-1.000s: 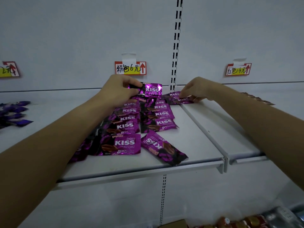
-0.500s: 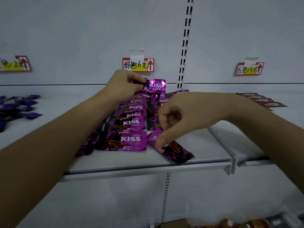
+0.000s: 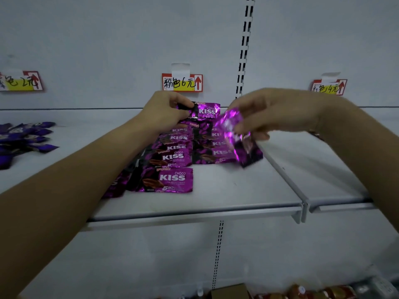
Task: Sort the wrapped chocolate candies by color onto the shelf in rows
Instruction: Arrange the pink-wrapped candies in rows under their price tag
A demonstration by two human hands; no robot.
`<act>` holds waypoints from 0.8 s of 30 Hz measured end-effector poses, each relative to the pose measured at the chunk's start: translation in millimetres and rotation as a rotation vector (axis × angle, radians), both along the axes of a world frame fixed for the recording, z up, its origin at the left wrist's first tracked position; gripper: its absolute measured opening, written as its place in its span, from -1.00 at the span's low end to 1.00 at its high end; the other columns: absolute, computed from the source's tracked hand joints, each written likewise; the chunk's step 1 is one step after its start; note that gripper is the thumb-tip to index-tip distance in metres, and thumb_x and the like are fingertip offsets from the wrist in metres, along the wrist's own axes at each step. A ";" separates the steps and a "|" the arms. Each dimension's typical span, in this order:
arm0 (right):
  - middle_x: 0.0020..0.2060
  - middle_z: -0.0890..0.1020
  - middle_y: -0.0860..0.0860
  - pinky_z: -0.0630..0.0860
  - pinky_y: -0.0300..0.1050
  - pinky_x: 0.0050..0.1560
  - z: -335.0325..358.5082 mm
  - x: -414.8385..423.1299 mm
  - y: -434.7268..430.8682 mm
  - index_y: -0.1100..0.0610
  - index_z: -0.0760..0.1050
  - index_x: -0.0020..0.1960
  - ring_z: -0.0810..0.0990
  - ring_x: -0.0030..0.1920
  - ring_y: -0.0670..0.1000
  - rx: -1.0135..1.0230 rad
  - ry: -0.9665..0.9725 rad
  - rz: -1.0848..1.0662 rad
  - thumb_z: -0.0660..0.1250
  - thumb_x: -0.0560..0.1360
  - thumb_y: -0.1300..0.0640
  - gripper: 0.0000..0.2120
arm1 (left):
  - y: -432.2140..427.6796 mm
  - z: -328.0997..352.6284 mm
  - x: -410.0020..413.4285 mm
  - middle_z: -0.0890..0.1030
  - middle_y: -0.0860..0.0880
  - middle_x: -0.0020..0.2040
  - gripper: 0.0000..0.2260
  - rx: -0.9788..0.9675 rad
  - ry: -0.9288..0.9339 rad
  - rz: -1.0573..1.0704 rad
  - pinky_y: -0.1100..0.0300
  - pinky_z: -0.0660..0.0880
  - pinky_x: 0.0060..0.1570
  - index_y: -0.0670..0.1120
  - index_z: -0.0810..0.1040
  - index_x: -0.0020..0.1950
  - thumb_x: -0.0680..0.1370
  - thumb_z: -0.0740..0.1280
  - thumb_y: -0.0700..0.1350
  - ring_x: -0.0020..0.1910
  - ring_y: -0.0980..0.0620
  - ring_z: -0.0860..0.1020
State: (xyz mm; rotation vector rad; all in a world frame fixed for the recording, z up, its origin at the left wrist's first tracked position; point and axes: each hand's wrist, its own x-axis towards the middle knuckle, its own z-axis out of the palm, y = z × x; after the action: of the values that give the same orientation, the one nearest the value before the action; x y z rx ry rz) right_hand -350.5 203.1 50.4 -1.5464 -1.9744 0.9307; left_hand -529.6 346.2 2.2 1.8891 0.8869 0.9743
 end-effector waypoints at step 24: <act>-0.13 0.61 -0.05 0.50 -0.23 -0.09 -27.8 39.8 36.5 0.07 0.57 0.10 0.56 -0.13 -0.07 0.281 -0.038 -0.416 0.37 0.47 -0.04 -0.74 | -14.7 2.4 -0.2 0.59 -0.24 0.03 -0.72 -0.065 -0.017 -0.108 0.16 0.64 -0.17 -0.09 0.54 0.17 0.52 0.33 -0.35 -0.10 -0.09 0.66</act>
State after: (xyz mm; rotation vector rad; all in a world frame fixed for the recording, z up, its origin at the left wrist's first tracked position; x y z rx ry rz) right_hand -310.7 239.6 22.6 -1.7205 -1.6289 0.4383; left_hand -529.8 331.5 4.7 1.8513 0.7893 0.8853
